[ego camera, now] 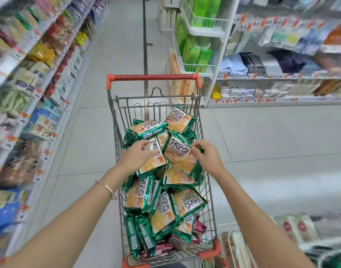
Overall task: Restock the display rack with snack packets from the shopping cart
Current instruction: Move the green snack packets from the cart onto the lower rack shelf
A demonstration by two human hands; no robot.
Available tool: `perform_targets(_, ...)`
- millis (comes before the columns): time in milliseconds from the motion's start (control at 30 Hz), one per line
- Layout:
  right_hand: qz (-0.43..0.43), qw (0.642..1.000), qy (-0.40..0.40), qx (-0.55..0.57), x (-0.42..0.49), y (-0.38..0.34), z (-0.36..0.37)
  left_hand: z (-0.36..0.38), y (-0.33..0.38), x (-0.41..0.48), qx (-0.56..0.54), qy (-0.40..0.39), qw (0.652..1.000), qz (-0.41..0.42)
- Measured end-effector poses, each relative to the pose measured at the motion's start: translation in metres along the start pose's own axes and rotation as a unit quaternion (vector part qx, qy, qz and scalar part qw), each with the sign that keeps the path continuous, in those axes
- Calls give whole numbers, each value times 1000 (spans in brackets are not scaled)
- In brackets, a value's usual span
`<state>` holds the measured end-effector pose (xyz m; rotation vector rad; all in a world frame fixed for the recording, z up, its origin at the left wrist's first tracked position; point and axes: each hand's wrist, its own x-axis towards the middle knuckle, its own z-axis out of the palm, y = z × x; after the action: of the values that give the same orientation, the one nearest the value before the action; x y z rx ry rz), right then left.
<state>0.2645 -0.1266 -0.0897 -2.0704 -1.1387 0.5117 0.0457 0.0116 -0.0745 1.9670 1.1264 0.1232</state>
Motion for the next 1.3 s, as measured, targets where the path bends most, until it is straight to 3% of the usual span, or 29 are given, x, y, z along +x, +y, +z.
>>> perform_targets(67,-19,999,-41,25,8,-10,-21,8,18,7,-21,-56,998,0)
perform_targets(167,10,980,-120,156,11,-19,-34,15,26,8,-102,-125,986,-42)
perform_targets(233,75,953,-164,245,11,-14,-30,14,19,6,-199,-162,963,-85)
perform_targets(300,166,930,-159,287,12,5,-13,11,-1,3,-286,-155,939,-110)
perform_targets(333,224,925,-149,267,11,18,-2,8,-15,2,-312,-137,932,-123)
perform_targets(400,317,927,-168,108,1,38,22,-1,-41,1,-347,-97,919,-158)
perform_targets(467,346,910,-226,-3,-19,51,49,-9,-59,-1,-362,-83,910,-183)
perform_targets(533,361,914,-187,4,-36,51,70,-14,-65,-5,-362,-73,910,-189)
perform_targets(633,347,936,-43,42,-49,42,81,-18,-61,-12,-357,-57,914,-183)
perform_targets(800,192,958,121,177,-57,18,11,-16,-96,14,-318,-14,933,-168)
perform_targets(867,193,930,121,289,-62,7,-15,-10,-91,17,-315,-39,934,-166)
perform_targets(933,238,879,83,404,-73,-5,-21,-10,-54,-1,-294,-92,938,-160)
perform_targets(1033,275,849,49,448,-99,-28,-10,-13,28,-53,-284,-205,929,-119)
perform_targets(1100,288,835,41,467,-120,-45,4,-10,51,-71,-292,-246,919,-96)
perform_targets(1233,321,859,78,391,-176,-56,14,3,65,-96,-228,-382,894,-58)
perform_targets(1300,308,854,98,407,-219,-46,8,18,73,-108,-195,-405,893,-36)
